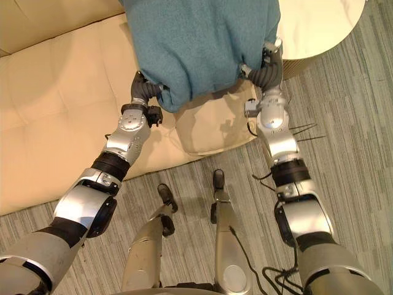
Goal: Pick up cushions and gather them together orderly.
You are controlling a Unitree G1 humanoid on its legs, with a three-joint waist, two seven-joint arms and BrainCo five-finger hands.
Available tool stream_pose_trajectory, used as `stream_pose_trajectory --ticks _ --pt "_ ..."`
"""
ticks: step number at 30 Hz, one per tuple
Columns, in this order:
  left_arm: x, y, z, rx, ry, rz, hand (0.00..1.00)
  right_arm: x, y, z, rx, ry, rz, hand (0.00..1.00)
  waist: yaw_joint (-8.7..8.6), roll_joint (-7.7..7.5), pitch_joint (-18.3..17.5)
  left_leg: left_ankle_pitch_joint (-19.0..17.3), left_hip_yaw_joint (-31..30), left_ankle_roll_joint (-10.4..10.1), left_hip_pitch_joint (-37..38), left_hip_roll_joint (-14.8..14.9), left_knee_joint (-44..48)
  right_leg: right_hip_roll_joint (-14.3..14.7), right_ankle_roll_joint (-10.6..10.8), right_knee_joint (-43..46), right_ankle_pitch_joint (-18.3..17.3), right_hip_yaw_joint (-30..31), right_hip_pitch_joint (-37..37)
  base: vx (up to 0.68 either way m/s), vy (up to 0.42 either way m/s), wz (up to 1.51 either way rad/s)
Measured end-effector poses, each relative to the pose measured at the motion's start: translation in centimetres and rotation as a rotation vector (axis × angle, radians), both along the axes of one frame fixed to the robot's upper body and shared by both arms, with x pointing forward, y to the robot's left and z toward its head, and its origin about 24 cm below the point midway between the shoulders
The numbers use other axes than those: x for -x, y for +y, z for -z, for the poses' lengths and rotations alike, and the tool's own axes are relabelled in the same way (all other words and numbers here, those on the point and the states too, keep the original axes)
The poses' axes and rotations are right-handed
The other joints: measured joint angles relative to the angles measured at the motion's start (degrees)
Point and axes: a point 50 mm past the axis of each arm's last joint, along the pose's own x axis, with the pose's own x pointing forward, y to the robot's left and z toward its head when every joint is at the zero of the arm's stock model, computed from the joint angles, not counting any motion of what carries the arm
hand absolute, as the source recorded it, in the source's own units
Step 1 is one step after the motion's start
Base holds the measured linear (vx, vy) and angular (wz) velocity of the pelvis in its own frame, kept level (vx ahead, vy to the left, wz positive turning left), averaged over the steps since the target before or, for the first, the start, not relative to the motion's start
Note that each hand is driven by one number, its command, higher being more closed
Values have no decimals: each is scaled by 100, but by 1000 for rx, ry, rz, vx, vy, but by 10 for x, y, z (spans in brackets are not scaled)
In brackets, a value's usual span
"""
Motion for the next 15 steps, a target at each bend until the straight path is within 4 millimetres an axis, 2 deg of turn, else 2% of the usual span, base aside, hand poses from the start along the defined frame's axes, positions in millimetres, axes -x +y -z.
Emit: stream_pose_trajectory --ticks 2,3,5,6,8,9,10,12,15 --pt "18 0 17 20 -29 25 100 21 1 35 -31 74 -17 100 -14 -1 -10 -21 -56 -25 334 -85 -98 -63 49 -2 -147 -14 344 46 8 15" --pt "24 0 24 26 -28 28 100 27 1 43 -39 94 -22 100 -17 -1 -12 -30 -73 -35 412 -108 -110 -83 48 -4 -190 -25 427 29 10 15" --pt "44 3 52 49 4 31 100 44 3 72 -60 169 -45 100 -59 16 -38 -51 -204 -60 707 -186 -277 -113 84 -90 -259 -87 739 14 11 14" --pt "49 3 61 57 22 30 100 49 3 79 -66 189 -47 100 -66 20 -60 -49 -228 -60 774 -193 -328 -113 85 -144 -259 -123 832 28 21 18" --pt "73 4 102 97 130 21 100 72 2 105 -89 267 -59 100 -63 24 -270 1 -338 -79 1042 -248 -509 -106 93 -292 -265 -234 1148 57 34 20" --pt "80 6 112 105 160 15 100 78 2 110 -95 286 -66 100 -60 30 -370 9 -358 -71 1083 -250 -533 -106 95 -327 -266 -257 1208 91 28 13" --pt "93 10 130 118 217 -2 100 90 2 121 -106 320 -80 100 -52 33 -564 13 -374 -73 1192 -254 -599 -102 97 -400 -267 -289 1336 118 20 7" --pt "116 17 152 135 281 -18 100 107 3 131 -125 354 -108 100 -38 29 -713 21 -381 -85 1524 -266 -698 -94 104 -529 -269 -303 1690 112 33 3" --pt "142 24 168 152 331 -22 100 125 6 144 -154 402 -145 100 -18 17 -1010 19 -365 -85 1693 -284 -800 -86 145 -673 -241 -282 1866 45 38 -2"
